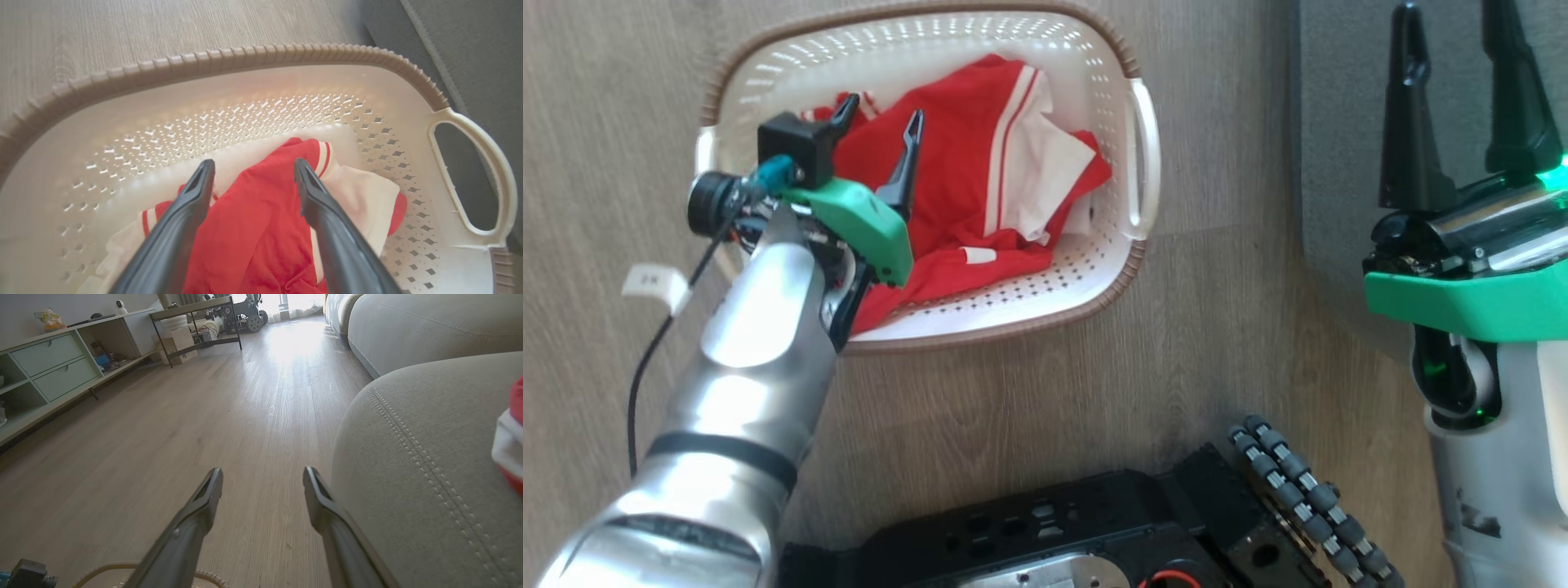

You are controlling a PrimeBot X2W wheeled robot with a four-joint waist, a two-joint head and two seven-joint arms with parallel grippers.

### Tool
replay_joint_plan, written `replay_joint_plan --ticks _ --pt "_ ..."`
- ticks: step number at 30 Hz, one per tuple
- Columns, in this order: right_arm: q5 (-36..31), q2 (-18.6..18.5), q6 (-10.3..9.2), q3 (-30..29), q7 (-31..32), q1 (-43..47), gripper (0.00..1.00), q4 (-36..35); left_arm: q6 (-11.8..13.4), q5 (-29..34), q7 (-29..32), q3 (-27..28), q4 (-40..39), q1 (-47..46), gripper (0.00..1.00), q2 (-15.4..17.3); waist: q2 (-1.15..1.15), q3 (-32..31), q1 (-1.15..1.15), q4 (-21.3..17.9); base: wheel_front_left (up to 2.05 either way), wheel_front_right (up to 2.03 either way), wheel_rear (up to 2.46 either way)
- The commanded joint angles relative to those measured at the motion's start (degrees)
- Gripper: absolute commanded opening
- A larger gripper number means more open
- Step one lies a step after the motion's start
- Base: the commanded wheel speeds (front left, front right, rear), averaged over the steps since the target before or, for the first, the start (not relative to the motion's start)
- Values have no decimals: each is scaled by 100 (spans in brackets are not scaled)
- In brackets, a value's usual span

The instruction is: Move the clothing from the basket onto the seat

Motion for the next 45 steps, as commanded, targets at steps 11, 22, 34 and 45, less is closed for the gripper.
replay_joint_plan --ticks 11,22,34,45 --pt "-31 139 -2 246 -35 -79 100 -197 -38 -486 402 -661 896 -560 100 60 0 302 0 -249 0 0 0" --pt "9 192 -2 437 -35 -247 100 -132 155 -914 1492 -1657 1283 -900 100 59 0 529 0 -486 0 0 0" --pt "15 210 -2 557 -35 -335 100 -49 83 -1003 2460 -2520 1448 -892 100 59 0 645 0 -609 0 0 0" --pt "5 207 -2 553 -35 -342 100 12 -11 -1118 3396 -3142 1469 -805 6 59 0 622 0 -578 0 0 0"
